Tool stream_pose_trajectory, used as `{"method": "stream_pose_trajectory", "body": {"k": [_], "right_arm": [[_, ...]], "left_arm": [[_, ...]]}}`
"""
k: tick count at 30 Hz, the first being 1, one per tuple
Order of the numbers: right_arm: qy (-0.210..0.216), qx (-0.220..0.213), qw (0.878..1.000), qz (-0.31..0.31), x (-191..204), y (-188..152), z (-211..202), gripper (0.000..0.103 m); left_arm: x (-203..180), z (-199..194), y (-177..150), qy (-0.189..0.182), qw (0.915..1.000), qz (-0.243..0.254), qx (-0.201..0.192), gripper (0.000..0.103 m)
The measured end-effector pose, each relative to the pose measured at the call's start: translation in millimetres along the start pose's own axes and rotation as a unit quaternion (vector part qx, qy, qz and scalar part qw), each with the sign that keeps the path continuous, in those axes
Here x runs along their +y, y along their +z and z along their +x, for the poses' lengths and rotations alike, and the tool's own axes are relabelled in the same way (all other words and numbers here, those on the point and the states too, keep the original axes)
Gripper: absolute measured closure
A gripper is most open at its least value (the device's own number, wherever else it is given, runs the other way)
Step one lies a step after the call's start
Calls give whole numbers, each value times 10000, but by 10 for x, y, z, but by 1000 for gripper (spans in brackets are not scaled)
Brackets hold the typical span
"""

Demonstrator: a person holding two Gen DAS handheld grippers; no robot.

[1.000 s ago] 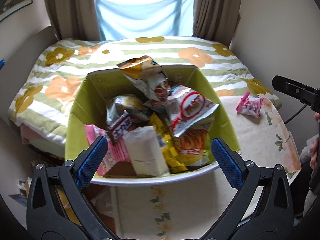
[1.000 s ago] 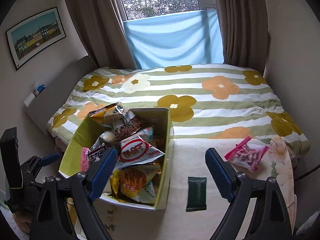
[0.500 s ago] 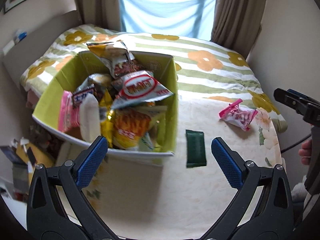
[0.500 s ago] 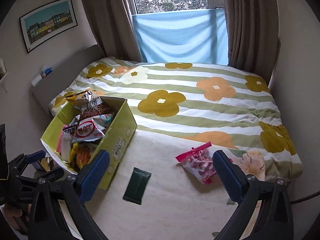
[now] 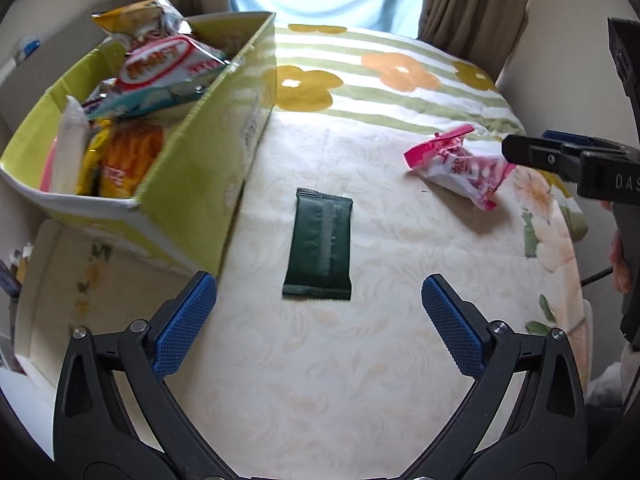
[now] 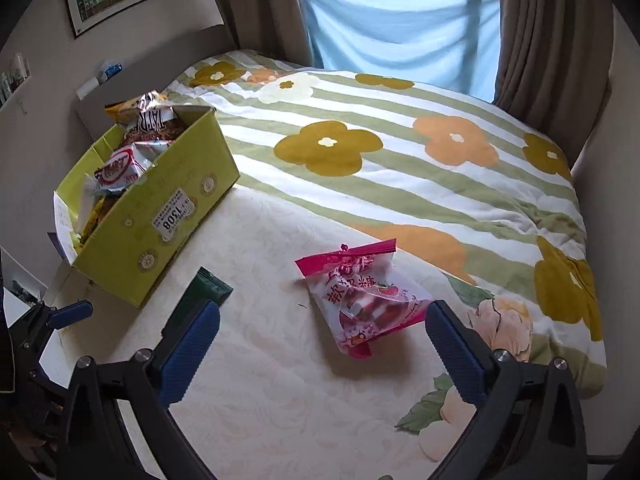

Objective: Organize snacks
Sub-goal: 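Grip the dark green packet with the left tool while the right tool grips the pink candy bag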

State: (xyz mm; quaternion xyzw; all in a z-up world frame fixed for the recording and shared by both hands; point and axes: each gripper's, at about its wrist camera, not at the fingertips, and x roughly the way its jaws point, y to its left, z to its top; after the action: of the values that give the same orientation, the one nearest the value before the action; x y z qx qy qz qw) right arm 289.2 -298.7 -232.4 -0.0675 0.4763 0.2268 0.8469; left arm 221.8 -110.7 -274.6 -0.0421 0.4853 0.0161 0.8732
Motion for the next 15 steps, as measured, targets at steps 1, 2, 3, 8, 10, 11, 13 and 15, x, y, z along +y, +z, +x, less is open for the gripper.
{"method": "stream_pose_trajectory", "body": {"k": [1, 2, 3, 8, 10, 11, 13, 15], "right_arm": [[-11, 24, 10000, -59, -24, -11, 73, 1], [4, 45, 9999, -120, -47, -24, 148, 1], [15, 67, 9998, -172, -71, -40, 221, 1], [53, 159, 9989, -427, -163, -82, 522, 1], [84, 169, 9986, -501, -197, -81, 601, 1], [116, 155, 9984, -533, -213, -76, 630, 1], [213, 93, 9980, -590, -245, -64, 670, 1], [317, 10, 9974, -641, -274, -52, 690, 1]], "left_arm": [[-26, 83, 10, 28, 10000, 8, 0, 3], [-56, 181, 25, 69, 10000, 26, -1, 5], [-85, 271, 41, 113, 9999, 54, 0, 8], [-173, 638, 102, 323, 9993, 165, 80, 19], [-173, 732, 115, 367, 9991, 141, 132, 22], [-166, 758, 112, 407, 9990, 123, 134, 24], [-146, 809, 107, 463, 9988, 68, 157, 29], [-109, 849, 96, 463, 9988, -3, 182, 31]]}}
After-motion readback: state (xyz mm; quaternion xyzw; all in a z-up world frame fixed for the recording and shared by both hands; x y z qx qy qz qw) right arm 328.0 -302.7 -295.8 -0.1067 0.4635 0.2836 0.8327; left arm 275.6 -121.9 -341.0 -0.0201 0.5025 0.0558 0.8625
